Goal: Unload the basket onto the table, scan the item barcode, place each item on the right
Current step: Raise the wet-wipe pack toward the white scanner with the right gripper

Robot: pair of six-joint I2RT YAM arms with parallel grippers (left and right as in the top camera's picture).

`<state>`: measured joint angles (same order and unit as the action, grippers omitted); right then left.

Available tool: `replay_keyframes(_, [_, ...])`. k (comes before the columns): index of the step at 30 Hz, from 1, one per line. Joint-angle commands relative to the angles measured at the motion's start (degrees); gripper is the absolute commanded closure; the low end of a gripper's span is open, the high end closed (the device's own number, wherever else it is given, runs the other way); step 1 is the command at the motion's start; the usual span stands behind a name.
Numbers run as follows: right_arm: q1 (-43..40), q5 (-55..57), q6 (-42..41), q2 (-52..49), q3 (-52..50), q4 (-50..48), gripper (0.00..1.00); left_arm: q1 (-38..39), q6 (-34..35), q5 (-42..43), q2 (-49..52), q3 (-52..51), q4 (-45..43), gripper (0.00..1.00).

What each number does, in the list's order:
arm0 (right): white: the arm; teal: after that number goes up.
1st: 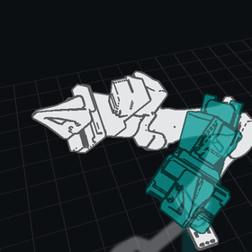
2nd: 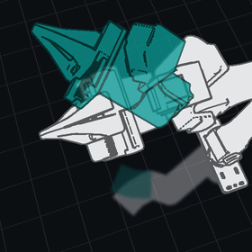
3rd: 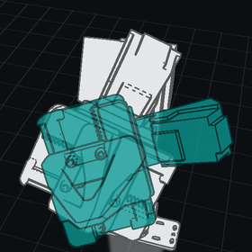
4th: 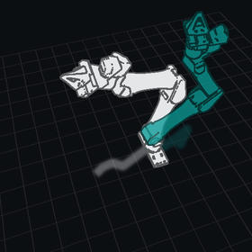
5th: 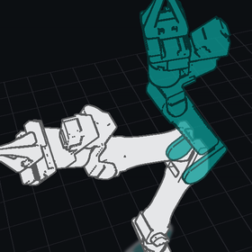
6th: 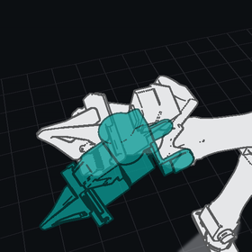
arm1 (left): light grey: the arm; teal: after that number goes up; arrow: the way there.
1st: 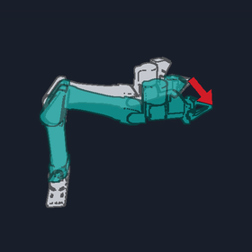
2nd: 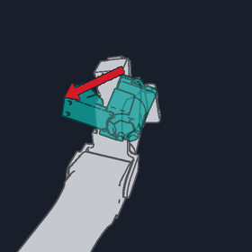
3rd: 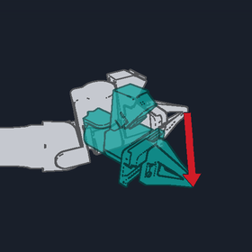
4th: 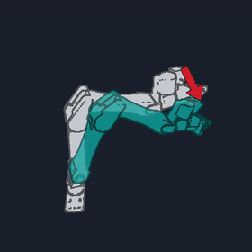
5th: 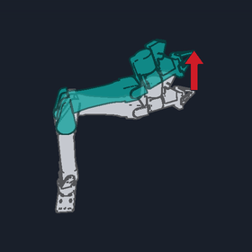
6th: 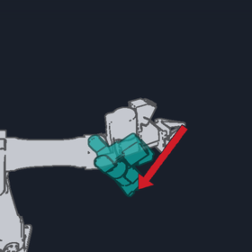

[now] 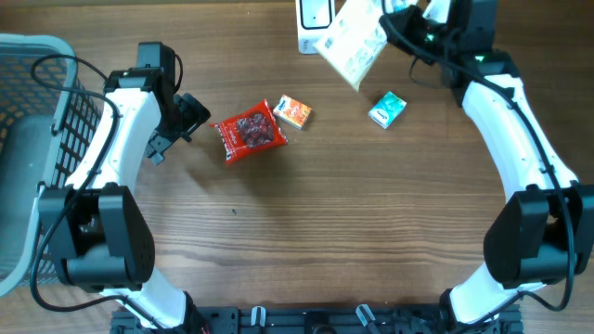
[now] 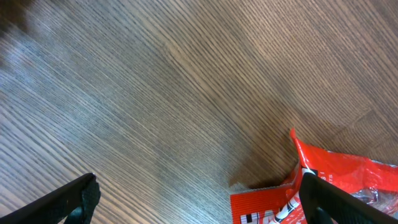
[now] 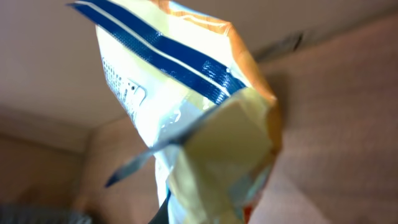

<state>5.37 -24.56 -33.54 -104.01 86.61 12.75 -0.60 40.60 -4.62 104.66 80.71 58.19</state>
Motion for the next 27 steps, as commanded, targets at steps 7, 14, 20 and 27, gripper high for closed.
replay_keyframes(7, [16.3,40.0,49.6,-2.4,0.7,-32.7,0.96,-0.3,0.5,-0.4,0.7,-0.3,0.0,0.0])
replay_keyframes(14, [24.1,48.1,120.7,-26.5,0.7,-67.9,0.95,-0.3,0.5,-0.3,0.7,-0.3,0.0,0.0])
replay_keyframes(20, [23.6,49.1,129.6,-33.0,0.7,-80.7,0.95,-0.3,0.5,-0.3,0.7,-0.3,0.0,0.0])
replay_keyframes(27, [23.6,49.5,128.9,-32.9,0.7,-79.6,0.95,-0.3,0.5,-0.4,0.7,-0.3,0.0,0.0])
